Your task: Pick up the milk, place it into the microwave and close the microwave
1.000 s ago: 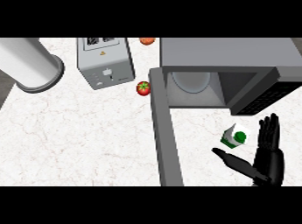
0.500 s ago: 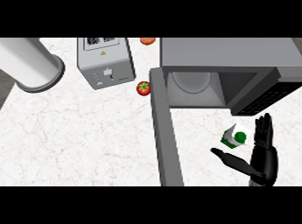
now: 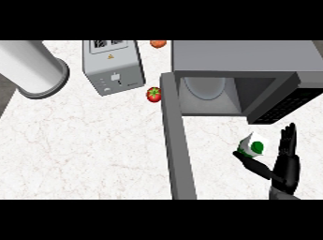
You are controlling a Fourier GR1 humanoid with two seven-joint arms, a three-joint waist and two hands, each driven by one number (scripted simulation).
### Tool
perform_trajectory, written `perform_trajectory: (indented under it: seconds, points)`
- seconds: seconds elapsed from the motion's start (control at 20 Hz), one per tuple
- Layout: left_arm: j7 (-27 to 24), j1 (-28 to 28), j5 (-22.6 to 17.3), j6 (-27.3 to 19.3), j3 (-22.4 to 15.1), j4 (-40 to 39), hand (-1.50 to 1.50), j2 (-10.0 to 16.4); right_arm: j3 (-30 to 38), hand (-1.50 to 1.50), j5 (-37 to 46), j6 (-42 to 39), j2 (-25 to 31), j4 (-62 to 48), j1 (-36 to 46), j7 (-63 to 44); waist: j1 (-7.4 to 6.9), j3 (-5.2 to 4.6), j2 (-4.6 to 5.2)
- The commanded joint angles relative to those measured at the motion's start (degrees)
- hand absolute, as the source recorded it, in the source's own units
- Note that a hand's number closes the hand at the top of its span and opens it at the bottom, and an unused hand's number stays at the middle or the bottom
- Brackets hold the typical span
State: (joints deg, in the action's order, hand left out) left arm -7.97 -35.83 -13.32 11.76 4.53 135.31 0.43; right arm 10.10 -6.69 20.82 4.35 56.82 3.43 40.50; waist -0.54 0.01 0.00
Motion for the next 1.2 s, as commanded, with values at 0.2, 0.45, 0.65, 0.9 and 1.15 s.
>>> perform_trajectory:
  seconds: [0.2,0.45,0.65,0.9,1.15]
  points:
    - [2.88,0.65,-1.77,0.64,2.33,1.83,-1.5,0.01,5.02,-1.5,-0.6,-1.34,2.84,-15.68,2.82,10.11,0.05,0.03,0.02]
    - [2.06,0.11,-0.67,-1.17,-1.02,2.39,-1.5,-0.42,2.22,-1.5,-3.41,-18.83,3.94,-19.23,7.43,8.99,-0.51,0.15,0.2]
    - [-0.76,-0.98,0.5,0.67,-1.32,-0.54,-1.5,-0.42,-0.25,-1.5,-3.32,-29.64,3.64,-21.3,6.84,13.88,-0.54,0.1,0.07]
    - [3.38,0.57,1.95,-2.53,-4.47,1.24,-1.5,-0.42,0.36,1.5,-1.03,-21.62,2.57,-21.75,9.6,18.09,0.03,0.03,0.02]
    - [-0.84,1.17,-3.32,0.56,2.08,-2.07,-1.5,1.11,3.42,1.5,-1.06,-7.7,-0.82,-16.61,9.21,18.6,0.11,-0.04,-0.07]
